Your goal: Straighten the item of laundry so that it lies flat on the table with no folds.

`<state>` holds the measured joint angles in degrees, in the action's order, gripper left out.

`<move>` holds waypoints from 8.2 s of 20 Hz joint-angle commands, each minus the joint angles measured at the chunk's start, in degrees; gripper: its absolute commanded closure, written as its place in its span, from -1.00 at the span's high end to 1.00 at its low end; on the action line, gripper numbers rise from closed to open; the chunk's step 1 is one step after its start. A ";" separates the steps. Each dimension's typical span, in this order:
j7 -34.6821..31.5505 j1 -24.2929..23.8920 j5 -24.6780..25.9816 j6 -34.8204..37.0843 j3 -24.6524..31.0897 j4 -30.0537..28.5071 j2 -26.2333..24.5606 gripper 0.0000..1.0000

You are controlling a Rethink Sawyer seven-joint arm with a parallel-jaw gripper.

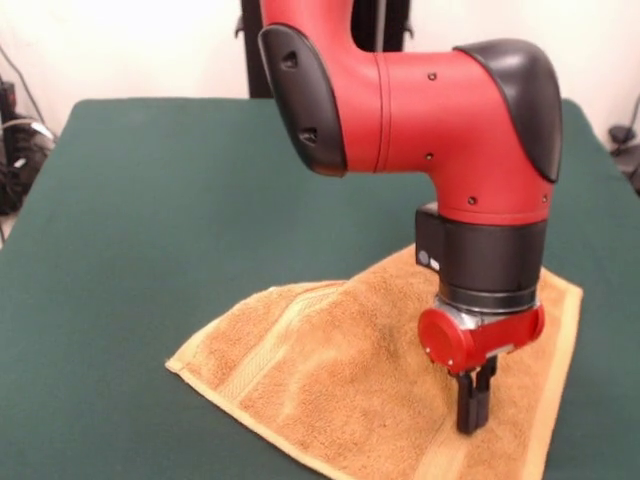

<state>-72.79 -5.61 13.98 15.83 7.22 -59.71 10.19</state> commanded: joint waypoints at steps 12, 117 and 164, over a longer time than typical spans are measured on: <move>-13.17 4.11 -0.71 -5.92 -7.42 3.93 -15.78 -1.00; -5.83 1.42 -9.88 11.34 -11.30 -8.92 3.04 -1.00; 3.78 -5.90 -5.80 31.94 -2.52 0.67 -8.39 1.00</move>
<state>-72.79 -12.39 4.76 45.38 -2.31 -55.62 9.52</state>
